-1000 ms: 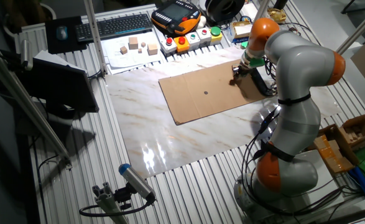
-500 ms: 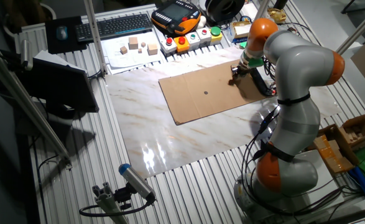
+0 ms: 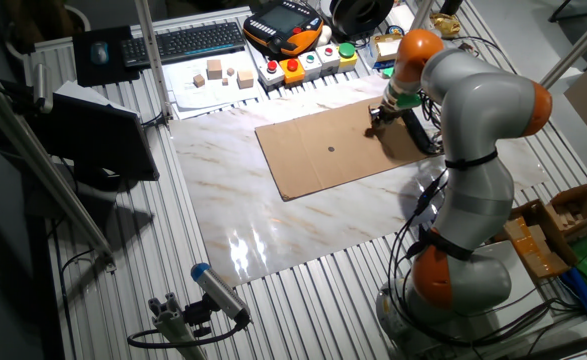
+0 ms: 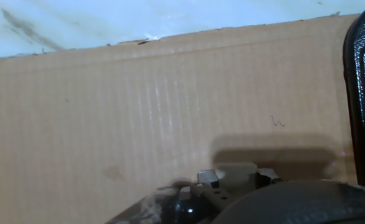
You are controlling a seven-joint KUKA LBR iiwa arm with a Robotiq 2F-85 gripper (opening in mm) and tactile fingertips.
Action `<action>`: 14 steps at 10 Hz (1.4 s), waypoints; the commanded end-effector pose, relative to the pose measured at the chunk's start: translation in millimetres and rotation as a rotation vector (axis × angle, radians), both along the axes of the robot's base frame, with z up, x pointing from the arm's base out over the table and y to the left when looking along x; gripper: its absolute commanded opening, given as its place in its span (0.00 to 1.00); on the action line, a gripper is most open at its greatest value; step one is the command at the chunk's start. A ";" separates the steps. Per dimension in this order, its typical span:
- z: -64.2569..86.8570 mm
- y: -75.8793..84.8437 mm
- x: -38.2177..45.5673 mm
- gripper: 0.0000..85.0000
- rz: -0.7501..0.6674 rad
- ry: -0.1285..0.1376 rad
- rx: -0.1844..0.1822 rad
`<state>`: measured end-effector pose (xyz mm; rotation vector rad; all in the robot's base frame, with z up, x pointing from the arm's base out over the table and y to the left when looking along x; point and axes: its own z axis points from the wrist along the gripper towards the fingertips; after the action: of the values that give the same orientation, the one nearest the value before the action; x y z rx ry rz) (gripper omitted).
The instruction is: Hold a small block with the gripper and sweep it from left to right on the table
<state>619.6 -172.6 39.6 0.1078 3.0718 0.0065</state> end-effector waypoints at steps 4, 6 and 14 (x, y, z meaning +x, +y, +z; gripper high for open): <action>-0.5 5.6 0.7 0.01 0.000 0.005 0.001; -1.0 8.1 1.4 0.01 0.000 0.008 0.001; -2.2 20.4 4.6 0.01 -0.001 0.012 -0.002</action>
<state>624.0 -151.8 37.1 0.1104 3.0851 0.0040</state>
